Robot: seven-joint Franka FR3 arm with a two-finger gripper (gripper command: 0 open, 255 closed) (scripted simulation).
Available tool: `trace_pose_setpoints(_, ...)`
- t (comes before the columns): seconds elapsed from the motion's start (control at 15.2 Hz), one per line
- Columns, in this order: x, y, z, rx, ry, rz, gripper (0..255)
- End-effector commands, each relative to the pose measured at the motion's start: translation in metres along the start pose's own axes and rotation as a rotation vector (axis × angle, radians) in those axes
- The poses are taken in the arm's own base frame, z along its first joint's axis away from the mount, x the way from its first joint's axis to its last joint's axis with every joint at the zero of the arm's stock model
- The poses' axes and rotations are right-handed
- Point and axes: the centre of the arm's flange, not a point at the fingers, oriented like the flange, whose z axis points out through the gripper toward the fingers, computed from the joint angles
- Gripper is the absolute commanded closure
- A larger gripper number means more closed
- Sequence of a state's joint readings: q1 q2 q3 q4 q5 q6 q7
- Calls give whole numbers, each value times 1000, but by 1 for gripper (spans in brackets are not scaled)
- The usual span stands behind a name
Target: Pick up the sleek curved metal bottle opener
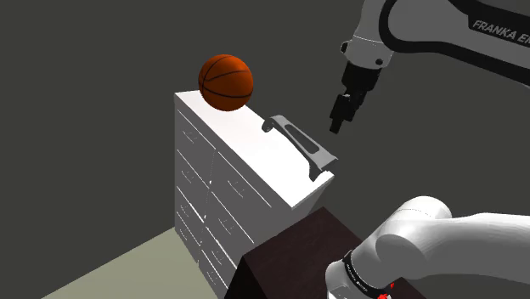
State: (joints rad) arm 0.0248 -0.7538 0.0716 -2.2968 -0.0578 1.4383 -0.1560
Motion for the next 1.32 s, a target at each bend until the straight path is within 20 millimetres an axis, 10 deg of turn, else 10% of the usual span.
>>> trace_pose_setpoints(0.0,0,0,0,0,0,0,0)
trace_pose_setpoints(1.25,140,91,145,124,141,178,0)
